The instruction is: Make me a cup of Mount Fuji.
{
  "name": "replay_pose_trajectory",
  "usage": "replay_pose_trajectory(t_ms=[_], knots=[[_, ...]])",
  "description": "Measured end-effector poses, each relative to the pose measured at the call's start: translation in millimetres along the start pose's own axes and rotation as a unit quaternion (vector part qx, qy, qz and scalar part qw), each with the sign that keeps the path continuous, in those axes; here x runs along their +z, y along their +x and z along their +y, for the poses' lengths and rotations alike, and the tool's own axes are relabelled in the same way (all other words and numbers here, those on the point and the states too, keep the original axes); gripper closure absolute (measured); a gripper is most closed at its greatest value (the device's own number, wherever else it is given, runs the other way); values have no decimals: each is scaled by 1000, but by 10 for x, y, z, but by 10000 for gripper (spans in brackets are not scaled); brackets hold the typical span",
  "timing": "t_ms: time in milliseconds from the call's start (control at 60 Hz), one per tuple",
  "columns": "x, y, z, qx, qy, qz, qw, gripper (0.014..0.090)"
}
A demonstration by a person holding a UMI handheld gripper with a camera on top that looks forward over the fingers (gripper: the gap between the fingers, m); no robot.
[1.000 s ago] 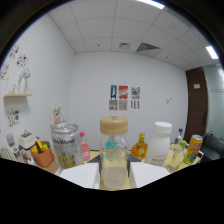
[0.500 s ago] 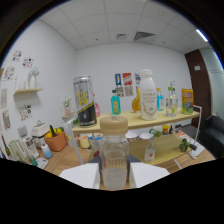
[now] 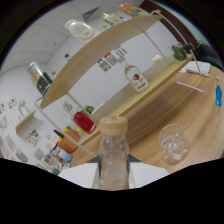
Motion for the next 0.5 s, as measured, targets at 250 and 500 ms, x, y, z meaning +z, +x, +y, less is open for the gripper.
replay_pose_trajectory(t_ms=[250,500], knots=[[29,61,-242,313,24,-79,946,654],[60,157,-329,511,25,-135,849,657]])
